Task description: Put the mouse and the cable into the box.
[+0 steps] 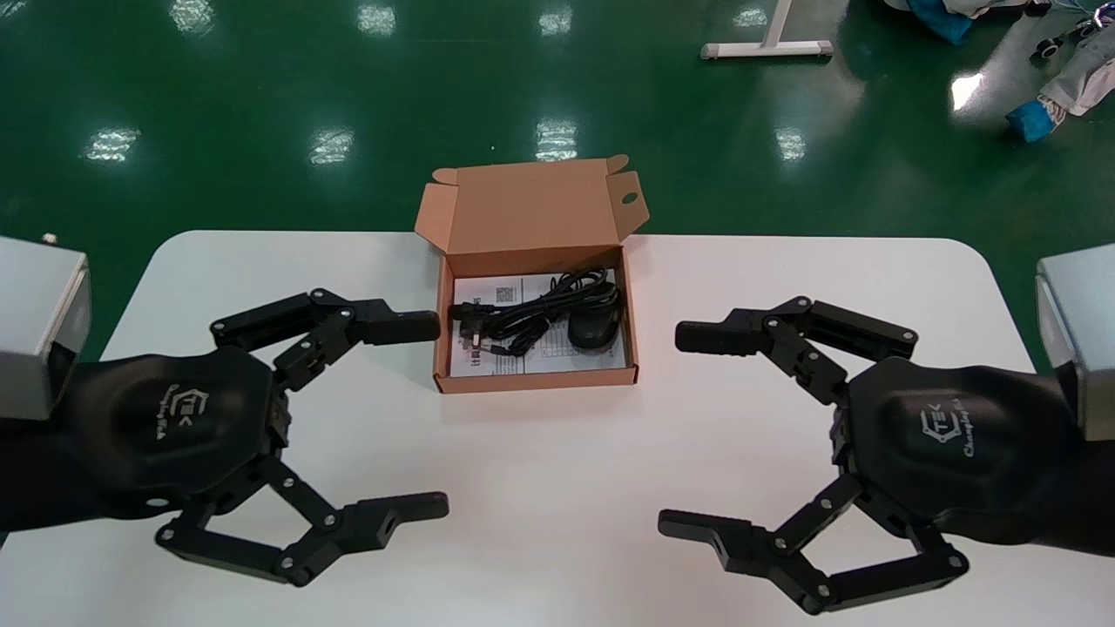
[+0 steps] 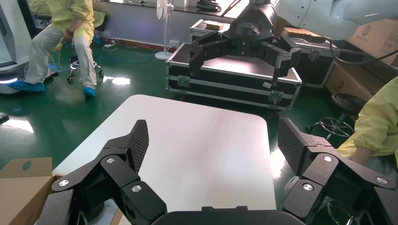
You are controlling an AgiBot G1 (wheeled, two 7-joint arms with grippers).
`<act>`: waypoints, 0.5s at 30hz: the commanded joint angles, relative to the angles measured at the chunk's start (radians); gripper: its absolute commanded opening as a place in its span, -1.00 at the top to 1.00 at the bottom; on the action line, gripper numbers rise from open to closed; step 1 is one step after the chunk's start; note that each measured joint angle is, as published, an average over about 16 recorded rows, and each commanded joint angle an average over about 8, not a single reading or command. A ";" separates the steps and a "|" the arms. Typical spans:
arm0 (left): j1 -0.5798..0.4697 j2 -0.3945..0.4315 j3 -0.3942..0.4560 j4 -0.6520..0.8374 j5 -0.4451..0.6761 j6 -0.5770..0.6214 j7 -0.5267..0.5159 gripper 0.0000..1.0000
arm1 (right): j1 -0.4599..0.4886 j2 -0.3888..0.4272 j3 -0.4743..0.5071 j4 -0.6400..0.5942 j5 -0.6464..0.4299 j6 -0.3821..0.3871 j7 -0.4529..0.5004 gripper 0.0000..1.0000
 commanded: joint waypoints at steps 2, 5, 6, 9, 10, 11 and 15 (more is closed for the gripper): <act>0.000 0.000 0.000 0.000 0.000 0.000 0.000 -1.00 | 0.000 0.000 0.000 0.000 0.000 0.000 0.000 -1.00; 0.000 0.000 0.000 0.000 0.000 0.000 0.000 -1.00 | 0.000 0.000 0.000 0.000 0.000 0.000 0.000 -1.00; 0.000 0.000 0.000 0.000 0.000 0.000 0.000 -1.00 | 0.000 0.000 0.000 0.000 0.000 0.000 0.000 -1.00; 0.000 0.000 0.000 0.000 0.000 0.000 0.000 -1.00 | 0.000 0.000 0.000 0.000 0.000 0.000 0.000 -1.00; 0.000 0.000 0.000 0.000 0.000 0.000 0.000 -1.00 | 0.000 0.000 0.000 0.000 0.000 0.000 0.000 -1.00; 0.000 0.000 0.000 0.000 0.000 0.000 0.000 -1.00 | 0.000 0.000 0.000 0.000 0.000 0.000 0.000 -1.00; 0.000 0.000 0.000 0.000 0.000 0.000 0.000 -1.00 | 0.000 0.000 0.000 0.000 0.000 0.000 0.000 -1.00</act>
